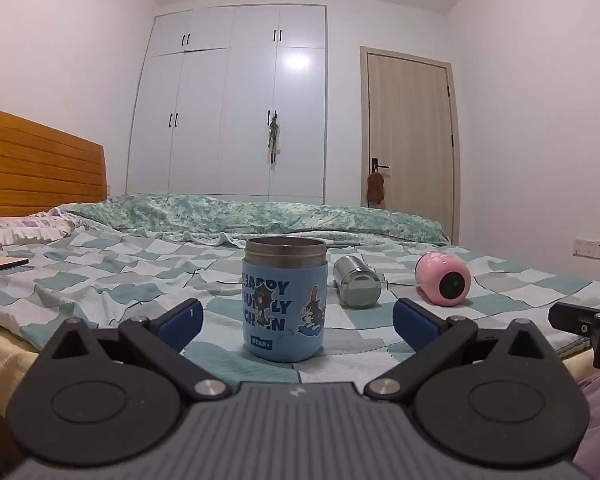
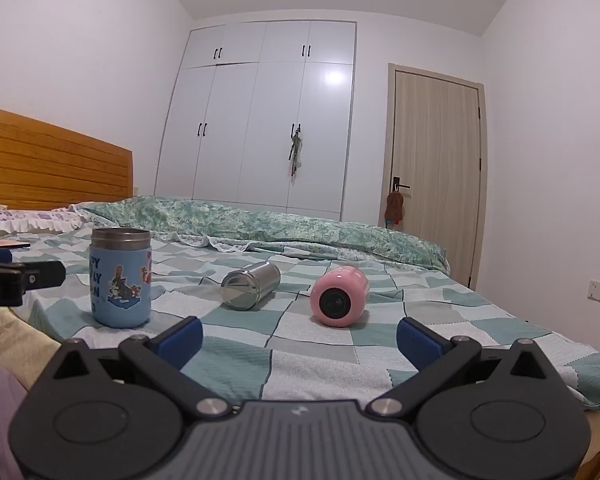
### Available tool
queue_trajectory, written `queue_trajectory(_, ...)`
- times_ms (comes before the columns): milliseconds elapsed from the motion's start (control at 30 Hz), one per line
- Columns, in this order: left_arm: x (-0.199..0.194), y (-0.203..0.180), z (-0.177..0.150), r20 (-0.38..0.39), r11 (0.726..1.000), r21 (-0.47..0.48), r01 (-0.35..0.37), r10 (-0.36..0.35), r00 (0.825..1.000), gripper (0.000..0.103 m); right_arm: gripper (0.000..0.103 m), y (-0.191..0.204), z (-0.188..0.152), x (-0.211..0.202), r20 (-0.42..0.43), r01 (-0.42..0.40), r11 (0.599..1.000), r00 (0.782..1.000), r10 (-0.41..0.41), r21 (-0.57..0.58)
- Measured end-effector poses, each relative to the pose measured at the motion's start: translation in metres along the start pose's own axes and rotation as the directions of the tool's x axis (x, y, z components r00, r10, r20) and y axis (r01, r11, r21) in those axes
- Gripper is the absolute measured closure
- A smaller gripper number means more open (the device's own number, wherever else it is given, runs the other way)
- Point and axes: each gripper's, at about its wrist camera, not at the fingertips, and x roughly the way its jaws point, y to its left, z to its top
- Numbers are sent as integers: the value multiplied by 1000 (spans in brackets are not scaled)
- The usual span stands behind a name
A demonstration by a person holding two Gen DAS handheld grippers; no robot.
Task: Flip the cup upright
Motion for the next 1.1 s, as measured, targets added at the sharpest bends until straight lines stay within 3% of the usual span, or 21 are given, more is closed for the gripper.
queue_trajectory(1100, -4, 0, 1, -3, 1000, -10, 21, -21, 1000, 0, 0, -1, -1, -2, 5, 1, 1000, 1000, -1, -1)
